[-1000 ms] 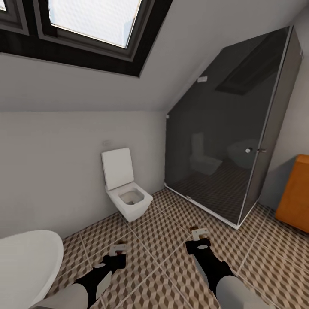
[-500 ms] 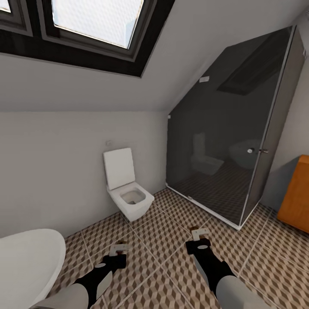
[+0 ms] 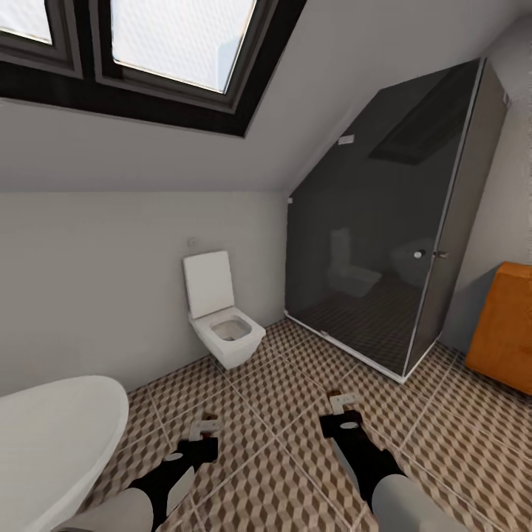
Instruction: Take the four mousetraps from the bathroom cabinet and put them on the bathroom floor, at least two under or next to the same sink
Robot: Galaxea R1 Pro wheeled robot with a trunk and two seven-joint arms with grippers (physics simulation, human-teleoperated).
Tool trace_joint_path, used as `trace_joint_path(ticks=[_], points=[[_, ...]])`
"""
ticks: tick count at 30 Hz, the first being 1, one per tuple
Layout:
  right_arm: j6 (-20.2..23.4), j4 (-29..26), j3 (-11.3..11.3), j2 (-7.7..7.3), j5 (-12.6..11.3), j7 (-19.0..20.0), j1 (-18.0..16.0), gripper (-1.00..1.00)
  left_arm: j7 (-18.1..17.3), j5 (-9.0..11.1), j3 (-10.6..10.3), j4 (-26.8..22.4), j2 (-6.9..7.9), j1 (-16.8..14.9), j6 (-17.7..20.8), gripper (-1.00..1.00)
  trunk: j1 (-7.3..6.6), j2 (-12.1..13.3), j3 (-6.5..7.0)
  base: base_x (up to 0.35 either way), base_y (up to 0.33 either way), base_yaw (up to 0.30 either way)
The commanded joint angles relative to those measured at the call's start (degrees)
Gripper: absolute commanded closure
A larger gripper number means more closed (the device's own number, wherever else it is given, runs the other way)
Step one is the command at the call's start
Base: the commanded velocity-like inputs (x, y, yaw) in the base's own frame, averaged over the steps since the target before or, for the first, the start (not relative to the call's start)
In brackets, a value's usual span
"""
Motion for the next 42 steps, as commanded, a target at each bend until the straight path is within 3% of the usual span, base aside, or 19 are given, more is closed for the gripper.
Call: trace_joint_path(ticks=[1, 20, 42], points=[[0.3, -0.1, -0.4, 0.09, 0.5, 0.1, 0.0, 1.0, 0.0, 0.5, -0.5, 0.1, 0.02, -0.1, -0.2, 1.0, -0.04, 0.0, -0.06, -0.342, 0.0, 0.0], [0.3, -0.1, -0.4, 0.1, 0.5, 0.0, 0.0, 1.0, 0.0, 0.5, -0.5, 0.1, 0.02, -0.1, -0.2, 1.0, -0.04, 0.0, -0.04, -0.332, -0.011, 0.013], [0.3, -0.1, -0.5, 0.06, 0.5, 0.1, 0.0, 1.0, 0.2, 0.5, -0.5, 0.1, 0.05, -0.1, -0.2, 1.0, -0.04, 0.0, 0.68, -0.026, -0.006, 0.229]])
